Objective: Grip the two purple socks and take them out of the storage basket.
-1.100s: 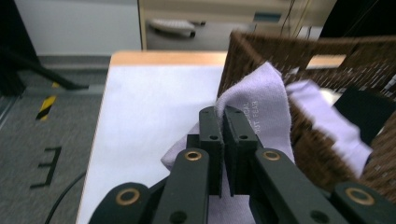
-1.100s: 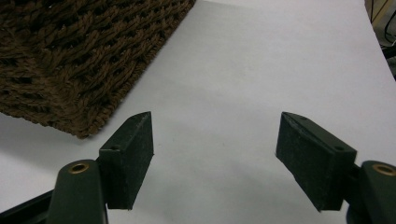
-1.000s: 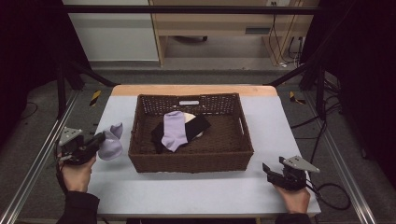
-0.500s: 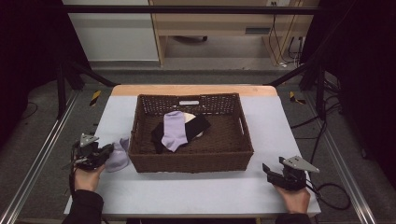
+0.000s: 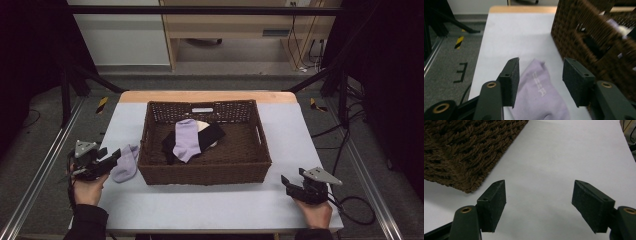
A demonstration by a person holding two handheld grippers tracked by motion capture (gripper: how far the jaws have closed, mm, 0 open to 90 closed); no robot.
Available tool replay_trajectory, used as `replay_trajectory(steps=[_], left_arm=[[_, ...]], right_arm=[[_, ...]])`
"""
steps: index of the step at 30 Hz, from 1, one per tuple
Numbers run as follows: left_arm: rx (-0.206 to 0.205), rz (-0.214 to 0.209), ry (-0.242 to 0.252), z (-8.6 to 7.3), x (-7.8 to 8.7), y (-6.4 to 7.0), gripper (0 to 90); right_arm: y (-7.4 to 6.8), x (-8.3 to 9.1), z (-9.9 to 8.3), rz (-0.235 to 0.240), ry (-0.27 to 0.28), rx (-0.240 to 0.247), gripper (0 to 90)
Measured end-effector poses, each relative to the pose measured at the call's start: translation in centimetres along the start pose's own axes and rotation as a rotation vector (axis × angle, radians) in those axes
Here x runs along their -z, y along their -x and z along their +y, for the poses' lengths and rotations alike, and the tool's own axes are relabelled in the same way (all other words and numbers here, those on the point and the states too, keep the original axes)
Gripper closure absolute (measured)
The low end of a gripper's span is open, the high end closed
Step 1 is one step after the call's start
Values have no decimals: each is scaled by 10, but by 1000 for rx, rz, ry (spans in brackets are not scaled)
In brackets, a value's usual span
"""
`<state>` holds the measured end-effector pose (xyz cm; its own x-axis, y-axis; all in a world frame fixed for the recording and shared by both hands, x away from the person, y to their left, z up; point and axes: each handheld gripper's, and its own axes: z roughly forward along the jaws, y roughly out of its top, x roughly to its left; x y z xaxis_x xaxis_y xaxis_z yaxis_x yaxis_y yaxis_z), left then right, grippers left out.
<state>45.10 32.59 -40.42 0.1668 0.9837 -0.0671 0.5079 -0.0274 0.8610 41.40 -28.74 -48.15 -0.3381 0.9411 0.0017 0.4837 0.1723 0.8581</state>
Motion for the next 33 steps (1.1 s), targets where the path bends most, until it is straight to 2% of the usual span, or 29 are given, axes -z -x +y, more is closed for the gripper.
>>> replay_trajectory(steps=[6, 9, 14, 19, 20, 23, 30, 31, 33], left_arm=[[-18, -21, 66, 15, 17, 14, 427], [-25, -33, 79, 20, 21, 19, 422], [-59, -72, 123, 37, 28, 36, 394], [-57, -111, 148, 49, 20, 56, 381], [-57, -111, 148, 49, 20, 56, 379], [-85, -128, 149, 59, 13, 74, 375], [-117, -150, 174, 80, 4, 101, 360], [-117, -150, 174, 80, 4, 101, 358], [-126, -156, 175, 87, -2, 112, 357]], right_arm=[[0, 0, 0, 2, 1, -7, 275], [0, 0, 0, -1, 3, -6, 275], [0, -1, 1, -4, 1, -9, 277], [0, -1, 1, -1, 0, -11, 292], [0, -1, 1, -1, 0, -11, 292], [1, -1, 1, -1, 3, -7, 295], [1, -1, 1, 1, 7, -10, 296], [1, 0, 1, 6, 5, -18, 296], [1, -1, 1, 4, 7, -15, 297]])
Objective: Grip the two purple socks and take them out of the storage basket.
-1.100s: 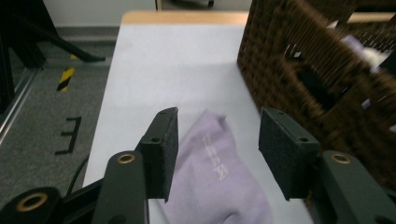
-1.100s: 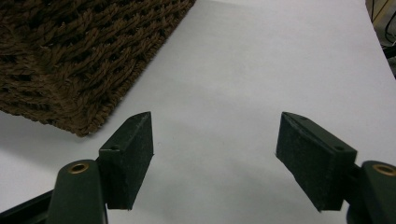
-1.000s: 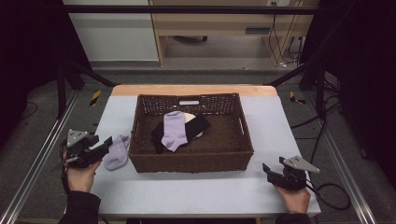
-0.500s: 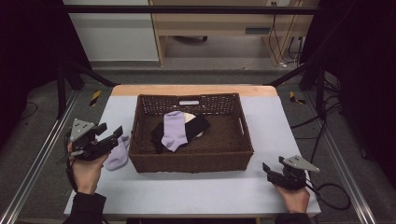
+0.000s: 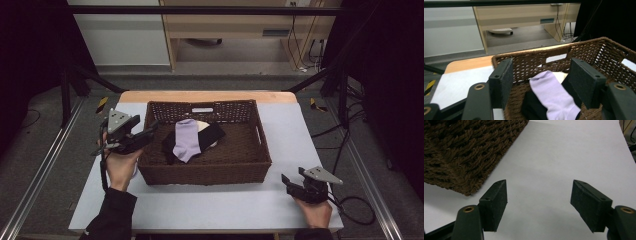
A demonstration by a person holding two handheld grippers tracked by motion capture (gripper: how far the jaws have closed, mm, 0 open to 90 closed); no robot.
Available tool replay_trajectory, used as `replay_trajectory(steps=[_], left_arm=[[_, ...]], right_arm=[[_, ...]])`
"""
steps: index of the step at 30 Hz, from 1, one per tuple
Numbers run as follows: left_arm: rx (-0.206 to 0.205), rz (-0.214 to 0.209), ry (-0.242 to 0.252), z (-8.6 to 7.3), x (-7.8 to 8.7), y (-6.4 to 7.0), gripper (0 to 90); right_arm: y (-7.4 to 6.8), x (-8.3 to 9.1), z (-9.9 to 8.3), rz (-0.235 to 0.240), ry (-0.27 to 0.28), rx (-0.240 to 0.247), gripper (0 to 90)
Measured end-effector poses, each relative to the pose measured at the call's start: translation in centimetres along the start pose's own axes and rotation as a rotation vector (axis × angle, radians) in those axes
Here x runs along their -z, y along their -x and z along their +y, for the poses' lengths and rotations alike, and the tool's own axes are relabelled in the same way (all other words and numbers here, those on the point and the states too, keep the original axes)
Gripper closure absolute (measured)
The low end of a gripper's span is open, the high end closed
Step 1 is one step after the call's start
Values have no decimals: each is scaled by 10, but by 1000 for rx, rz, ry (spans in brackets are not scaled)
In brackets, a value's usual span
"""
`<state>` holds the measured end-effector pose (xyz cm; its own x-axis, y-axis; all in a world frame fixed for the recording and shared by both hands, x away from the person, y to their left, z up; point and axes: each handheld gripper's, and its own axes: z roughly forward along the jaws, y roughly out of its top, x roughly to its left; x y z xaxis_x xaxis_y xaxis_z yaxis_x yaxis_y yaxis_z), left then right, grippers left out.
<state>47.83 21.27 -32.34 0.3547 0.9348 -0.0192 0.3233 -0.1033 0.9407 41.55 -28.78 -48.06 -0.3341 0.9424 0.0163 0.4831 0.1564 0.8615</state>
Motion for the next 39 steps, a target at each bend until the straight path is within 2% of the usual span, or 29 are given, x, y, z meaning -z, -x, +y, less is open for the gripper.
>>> replay_trajectory(steps=[6, 9, 10, 14, 18, 23, 25, 28, 31, 34, 39], left_arm=[[-17, -19, -16, 8, -15, 12, 383], [-36, -19, -35, 12, -30, 20, 383], [-36, -19, -35, 12, -30, 20, 383], [-44, -30, -57, 12, -49, 28, 386], [-33, -41, -89, 8, -66, 30, 398], [-47, -37, -136, -2, -84, 34, 392], [-57, -38, -163, -7, -91, 36, 389], [-47, -49, -200, -15, -101, 38, 388], [-61, -38, -258, -22, -110, 39, 385], [-58, -58, -297, -25, -114, 38, 367], [-69, -53, -336, -31, -119, 37, 333]], right_arm=[[0, -1, 0, 2, -1, 5, 300], [0, -1, 0, 3, 2, 5, 301], [0, -1, 0, 4, 1, 3, 301], [0, -1, 0, 5, 0, 6, 302], [0, -1, 0, 8, 2, 4, 305], [1, -1, 0, 11, 3, 8, 312], [0, -1, 0, 13, 2, 5, 314], [0, -1, 0, 14, 2, 5, 314], [0, -1, 0, 16, -2, 4, 317], [0, -1, 0, 16, 0, 6, 320], [0, -2, -1, 15, -1, 10, 320]])
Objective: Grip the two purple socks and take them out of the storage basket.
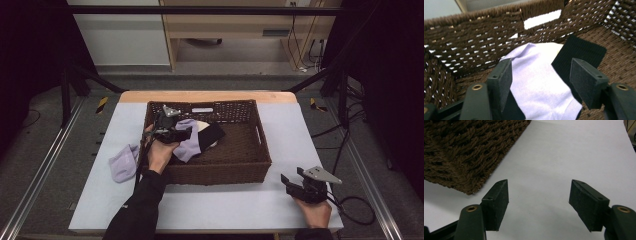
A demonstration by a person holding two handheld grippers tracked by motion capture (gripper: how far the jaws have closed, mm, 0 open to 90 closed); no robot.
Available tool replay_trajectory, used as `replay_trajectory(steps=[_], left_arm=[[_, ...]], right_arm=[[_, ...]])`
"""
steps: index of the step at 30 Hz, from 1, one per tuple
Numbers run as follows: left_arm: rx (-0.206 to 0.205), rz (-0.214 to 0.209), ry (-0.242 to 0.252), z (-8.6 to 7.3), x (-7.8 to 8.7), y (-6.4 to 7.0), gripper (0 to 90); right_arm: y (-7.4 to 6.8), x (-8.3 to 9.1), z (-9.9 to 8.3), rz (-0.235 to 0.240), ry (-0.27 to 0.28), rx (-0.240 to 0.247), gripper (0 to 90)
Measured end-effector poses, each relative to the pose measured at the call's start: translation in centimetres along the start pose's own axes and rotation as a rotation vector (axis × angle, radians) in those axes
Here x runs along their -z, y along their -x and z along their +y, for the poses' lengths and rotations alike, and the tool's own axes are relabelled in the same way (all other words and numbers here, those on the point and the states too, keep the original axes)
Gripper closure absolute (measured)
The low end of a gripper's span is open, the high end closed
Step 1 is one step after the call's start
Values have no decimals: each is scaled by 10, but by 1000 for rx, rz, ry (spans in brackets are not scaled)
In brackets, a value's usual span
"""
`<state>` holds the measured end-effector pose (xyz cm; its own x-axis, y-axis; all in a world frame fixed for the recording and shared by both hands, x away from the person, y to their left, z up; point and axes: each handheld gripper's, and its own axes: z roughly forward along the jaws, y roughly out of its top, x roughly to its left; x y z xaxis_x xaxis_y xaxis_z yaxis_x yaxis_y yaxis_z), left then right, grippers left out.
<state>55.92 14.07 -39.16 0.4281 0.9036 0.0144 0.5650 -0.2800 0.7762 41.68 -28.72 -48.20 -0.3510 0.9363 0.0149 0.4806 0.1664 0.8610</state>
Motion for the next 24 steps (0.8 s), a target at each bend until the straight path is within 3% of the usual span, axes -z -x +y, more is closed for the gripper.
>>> replay_trajectory(steps=[3, 7, 9, 14, 24], left_arm=[[-20, 32, -32, -1, -3, 1, 350], [-45, 45, -58, -3, -6, 3, 387], [-73, 65, -93, -4, -11, 5, 390], [-64, 56, -158, -6, -18, 3, 401], [-36, 57, -225, -9, -27, -1, 380]], right_arm=[[0, 0, 0, -1, -1, 0, 321], [-1, 0, 0, 1, -4, -6, 321], [-1, 0, 0, 1, -4, -7, 321], [-1, 0, 0, 3, -5, -4, 321], [-1, 0, 0, 2, -1, -5, 321]])
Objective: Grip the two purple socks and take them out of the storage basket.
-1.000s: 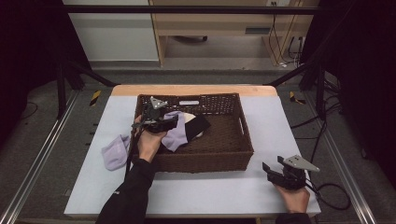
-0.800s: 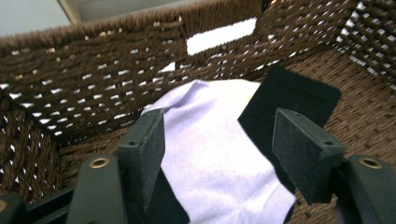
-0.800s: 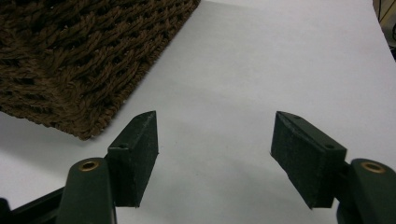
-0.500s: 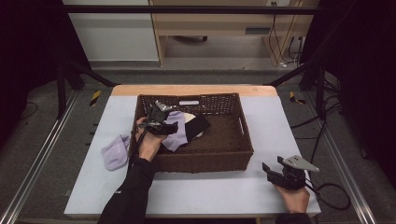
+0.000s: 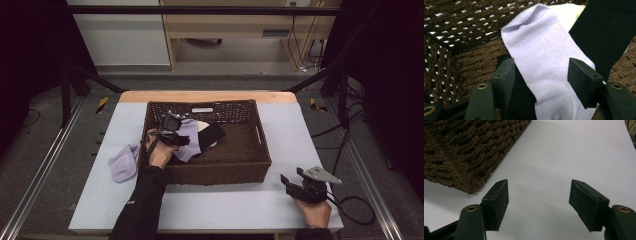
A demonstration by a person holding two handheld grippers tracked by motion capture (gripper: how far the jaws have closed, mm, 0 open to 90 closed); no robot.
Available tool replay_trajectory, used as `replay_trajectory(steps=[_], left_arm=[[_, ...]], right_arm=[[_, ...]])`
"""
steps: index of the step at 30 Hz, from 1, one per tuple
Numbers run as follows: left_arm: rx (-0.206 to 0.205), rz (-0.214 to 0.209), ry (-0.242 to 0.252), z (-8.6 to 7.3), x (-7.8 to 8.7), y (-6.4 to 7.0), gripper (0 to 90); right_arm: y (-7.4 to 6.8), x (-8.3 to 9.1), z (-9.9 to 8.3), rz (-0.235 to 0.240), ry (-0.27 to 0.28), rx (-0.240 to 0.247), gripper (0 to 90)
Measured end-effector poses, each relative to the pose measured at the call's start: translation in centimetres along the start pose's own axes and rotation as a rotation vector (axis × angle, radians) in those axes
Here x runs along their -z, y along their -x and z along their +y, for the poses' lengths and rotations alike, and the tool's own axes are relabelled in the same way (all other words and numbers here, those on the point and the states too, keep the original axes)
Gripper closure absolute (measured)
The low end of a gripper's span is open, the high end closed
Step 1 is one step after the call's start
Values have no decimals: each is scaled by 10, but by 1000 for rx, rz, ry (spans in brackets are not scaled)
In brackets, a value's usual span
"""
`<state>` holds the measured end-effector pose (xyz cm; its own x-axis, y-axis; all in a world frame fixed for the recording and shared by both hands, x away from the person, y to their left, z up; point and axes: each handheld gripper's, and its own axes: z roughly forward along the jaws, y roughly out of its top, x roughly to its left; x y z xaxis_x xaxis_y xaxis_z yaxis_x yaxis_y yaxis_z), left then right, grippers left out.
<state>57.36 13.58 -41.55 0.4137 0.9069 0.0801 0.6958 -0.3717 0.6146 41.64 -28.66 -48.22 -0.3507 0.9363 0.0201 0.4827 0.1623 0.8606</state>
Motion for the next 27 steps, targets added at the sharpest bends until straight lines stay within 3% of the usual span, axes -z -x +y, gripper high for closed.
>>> replay_trajectory(steps=[9, 13, 20, 22, 23, 27], left_arm=[[-27, 8, -112, -2, -11, 3, 361], [-15, -10, -165, -4, -15, 3, 384], [13, -48, -235, -4, -16, 4, 654], [19, -50, -237, -4, -16, 3, 700], [33, -49, -224, -3, -14, 2, 770], [53, -68, -183, -2, -8, 1, 832]], right_arm=[[0, 0, 0, 4, 2, 0, 325], [0, 1, 0, 5, 4, -2, 328], [0, 1, 0, 4, 6, 3, 329], [0, 1, 0, 4, 7, 2, 329], [0, 1, 0, 3, 6, 1, 330], [0, 1, 0, 7, 4, -4, 330]])
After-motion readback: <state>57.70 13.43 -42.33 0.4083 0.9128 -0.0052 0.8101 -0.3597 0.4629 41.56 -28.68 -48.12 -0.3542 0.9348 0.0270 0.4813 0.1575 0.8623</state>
